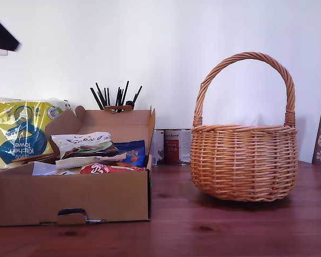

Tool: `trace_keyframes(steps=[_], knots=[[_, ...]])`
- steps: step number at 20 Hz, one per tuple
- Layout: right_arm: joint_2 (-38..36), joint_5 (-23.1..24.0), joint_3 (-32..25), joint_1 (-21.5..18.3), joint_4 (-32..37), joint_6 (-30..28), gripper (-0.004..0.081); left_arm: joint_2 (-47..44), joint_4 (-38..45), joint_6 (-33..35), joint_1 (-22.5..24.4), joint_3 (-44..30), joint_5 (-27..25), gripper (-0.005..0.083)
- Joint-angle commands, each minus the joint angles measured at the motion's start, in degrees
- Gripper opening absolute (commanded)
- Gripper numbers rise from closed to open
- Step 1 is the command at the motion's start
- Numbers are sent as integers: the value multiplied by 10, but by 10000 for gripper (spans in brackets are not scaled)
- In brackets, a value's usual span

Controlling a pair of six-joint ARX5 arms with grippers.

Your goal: Move the bags of Easter eggs from the cardboard box on the left into the woven basket on the right side.

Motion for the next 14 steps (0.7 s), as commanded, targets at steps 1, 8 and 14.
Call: trace_keyframes(steps=[1,8,14], knots=[[17,4,2,5,0,-24,-12,61,-5,47,-10,24,-5,139],[61,10,3,4,52,-27,-12,292,20,220,-77,150,-139,783],[84,13,3,4,60,-29,-12,428,105,244,-101,196,-202,783]])
